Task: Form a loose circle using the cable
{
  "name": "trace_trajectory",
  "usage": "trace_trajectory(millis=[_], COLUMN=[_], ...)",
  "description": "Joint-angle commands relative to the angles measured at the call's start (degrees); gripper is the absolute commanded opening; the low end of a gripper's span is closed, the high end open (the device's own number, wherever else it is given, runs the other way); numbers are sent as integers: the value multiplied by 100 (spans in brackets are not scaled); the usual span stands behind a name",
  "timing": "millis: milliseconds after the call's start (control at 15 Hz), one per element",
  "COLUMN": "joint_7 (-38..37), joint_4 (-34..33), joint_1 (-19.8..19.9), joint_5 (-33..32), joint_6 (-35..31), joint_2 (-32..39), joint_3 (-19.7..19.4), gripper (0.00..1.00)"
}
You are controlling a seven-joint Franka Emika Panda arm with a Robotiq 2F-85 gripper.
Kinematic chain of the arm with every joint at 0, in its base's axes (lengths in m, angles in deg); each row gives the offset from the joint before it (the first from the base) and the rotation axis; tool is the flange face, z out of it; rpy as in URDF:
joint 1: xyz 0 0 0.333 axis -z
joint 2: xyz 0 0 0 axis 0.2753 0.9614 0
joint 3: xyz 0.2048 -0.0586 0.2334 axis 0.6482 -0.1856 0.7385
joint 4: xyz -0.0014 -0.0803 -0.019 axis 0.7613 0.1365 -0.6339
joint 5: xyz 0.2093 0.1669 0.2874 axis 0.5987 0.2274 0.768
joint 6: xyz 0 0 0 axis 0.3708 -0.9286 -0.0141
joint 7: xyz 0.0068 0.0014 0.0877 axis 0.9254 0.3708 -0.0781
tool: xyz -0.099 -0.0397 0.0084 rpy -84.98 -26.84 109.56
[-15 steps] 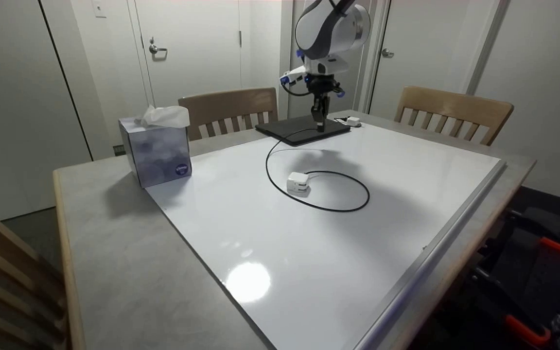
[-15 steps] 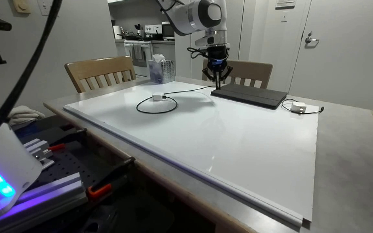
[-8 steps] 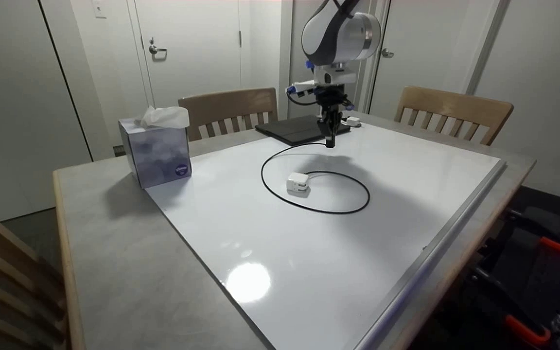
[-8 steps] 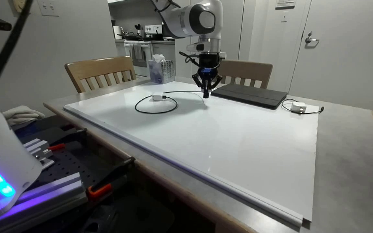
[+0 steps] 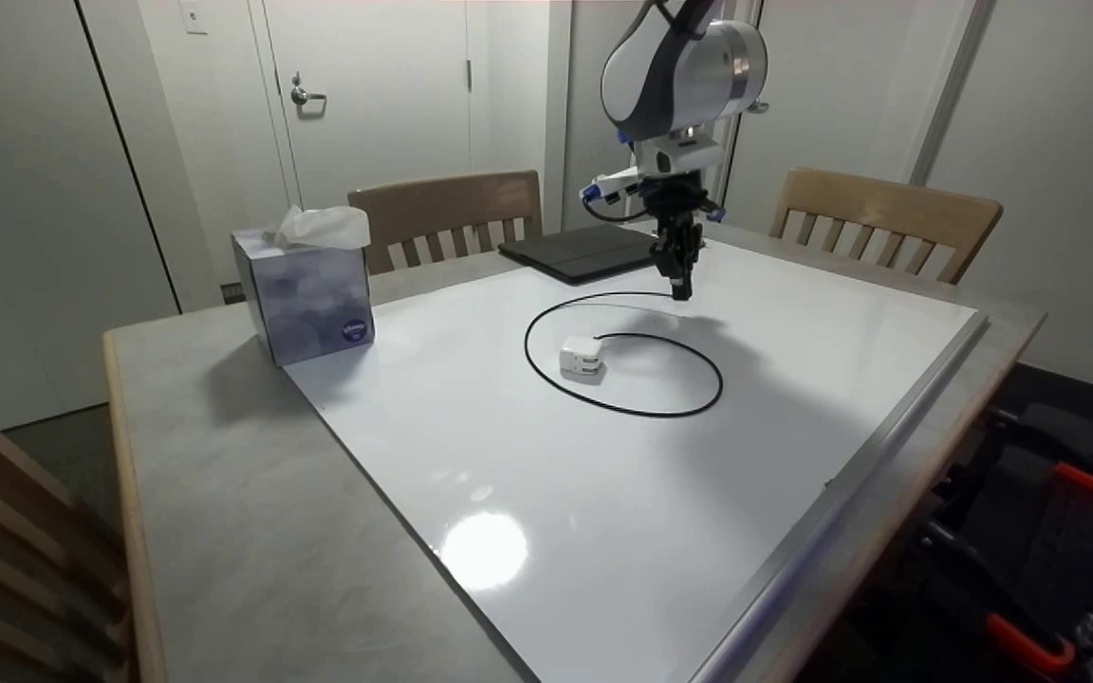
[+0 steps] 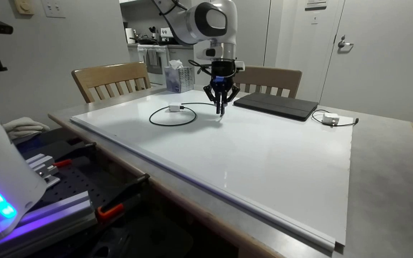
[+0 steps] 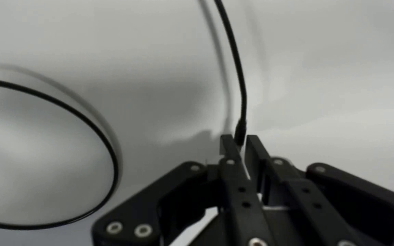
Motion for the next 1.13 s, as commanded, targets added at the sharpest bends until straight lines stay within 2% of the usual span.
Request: trace_trajectory(millis=[0, 67, 133, 200, 267, 533, 800, 1067], joint_7=[211, 259, -127, 292, 24, 543, 1232, 2007], joint_4=[194, 145, 137, 60, 12, -457, -1088, -1504], joint_1=[-105, -122, 445, -99, 488, 938, 1215, 1222], joint_5=[36, 42, -610, -175, -817, -1780, -2226, -2666], joint_6=[-79, -77, -174, -110, -106, 295, 684, 774], joint_2=[-277, -296, -581, -399, -689, -900, -785, -532], joint_3=[93, 120, 776, 237, 930, 1789, 2464, 2756], gripper=[46, 52, 61, 67, 75, 99, 100, 100])
